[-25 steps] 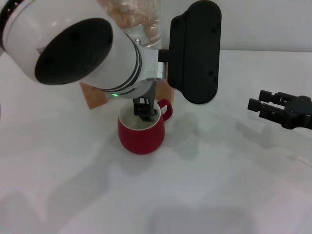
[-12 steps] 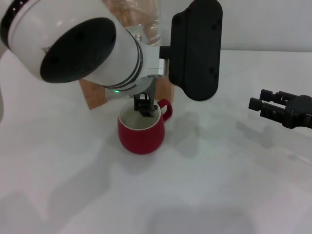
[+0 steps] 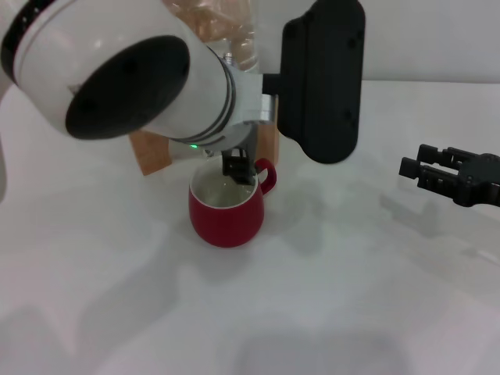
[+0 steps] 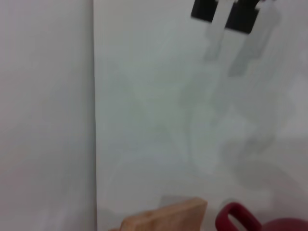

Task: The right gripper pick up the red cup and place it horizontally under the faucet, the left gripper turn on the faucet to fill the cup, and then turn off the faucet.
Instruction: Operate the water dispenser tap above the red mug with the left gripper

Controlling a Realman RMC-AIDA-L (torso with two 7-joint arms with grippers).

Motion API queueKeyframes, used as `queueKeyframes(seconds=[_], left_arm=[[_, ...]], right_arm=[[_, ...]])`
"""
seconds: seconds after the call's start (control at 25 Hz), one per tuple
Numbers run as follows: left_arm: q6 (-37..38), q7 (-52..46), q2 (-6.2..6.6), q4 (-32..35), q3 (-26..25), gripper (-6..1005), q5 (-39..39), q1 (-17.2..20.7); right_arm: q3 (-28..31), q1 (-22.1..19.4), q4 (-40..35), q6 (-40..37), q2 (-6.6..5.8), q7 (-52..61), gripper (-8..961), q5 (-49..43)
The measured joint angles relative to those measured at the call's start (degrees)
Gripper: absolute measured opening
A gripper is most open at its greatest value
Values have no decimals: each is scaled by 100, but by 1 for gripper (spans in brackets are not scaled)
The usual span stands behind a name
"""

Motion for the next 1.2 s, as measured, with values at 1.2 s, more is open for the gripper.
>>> queueKeyframes(seconds=[1.2], left_arm=[[1556, -573, 22, 1321, -1547, 888, -2828, 2714]], right_arm=[[74, 7, -53, 90, -44, 0, 558, 1]])
